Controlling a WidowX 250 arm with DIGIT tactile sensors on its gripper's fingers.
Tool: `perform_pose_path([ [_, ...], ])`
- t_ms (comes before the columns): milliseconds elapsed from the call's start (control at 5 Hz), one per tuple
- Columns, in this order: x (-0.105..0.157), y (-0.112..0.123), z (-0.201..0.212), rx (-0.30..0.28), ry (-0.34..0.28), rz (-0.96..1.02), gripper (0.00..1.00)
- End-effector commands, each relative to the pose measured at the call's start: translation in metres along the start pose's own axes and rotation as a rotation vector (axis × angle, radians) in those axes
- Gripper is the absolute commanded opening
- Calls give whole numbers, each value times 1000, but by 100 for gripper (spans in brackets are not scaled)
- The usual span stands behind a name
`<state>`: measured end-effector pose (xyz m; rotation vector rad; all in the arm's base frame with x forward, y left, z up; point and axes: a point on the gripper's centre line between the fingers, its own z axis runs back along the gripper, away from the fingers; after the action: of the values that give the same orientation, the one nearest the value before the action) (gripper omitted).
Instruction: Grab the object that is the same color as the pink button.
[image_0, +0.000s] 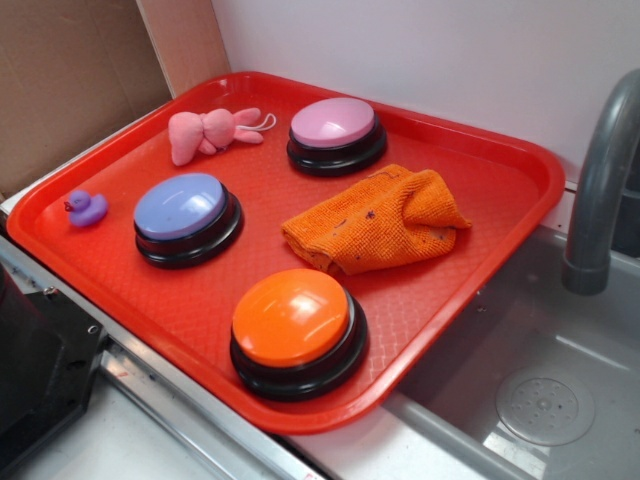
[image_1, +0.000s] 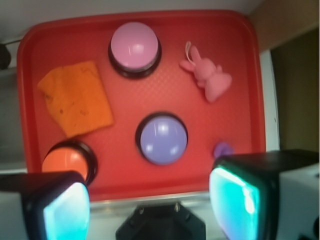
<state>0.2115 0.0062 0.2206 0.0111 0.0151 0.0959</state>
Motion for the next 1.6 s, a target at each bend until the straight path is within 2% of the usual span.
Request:
perform_pose_path([
  [0, 54, 37, -29, 80, 1, -240, 100],
  [200, 75, 82, -52, 73, 25, -332, 100],
  [400, 88, 116, -69, 61, 83, -336, 100],
  [600, 92, 129, -87, 74, 138, -353, 100],
  [1000, 88, 105, -122, 102, 209, -400, 100],
  [1400, 87, 101, -151, 96, 282, -391, 100],
])
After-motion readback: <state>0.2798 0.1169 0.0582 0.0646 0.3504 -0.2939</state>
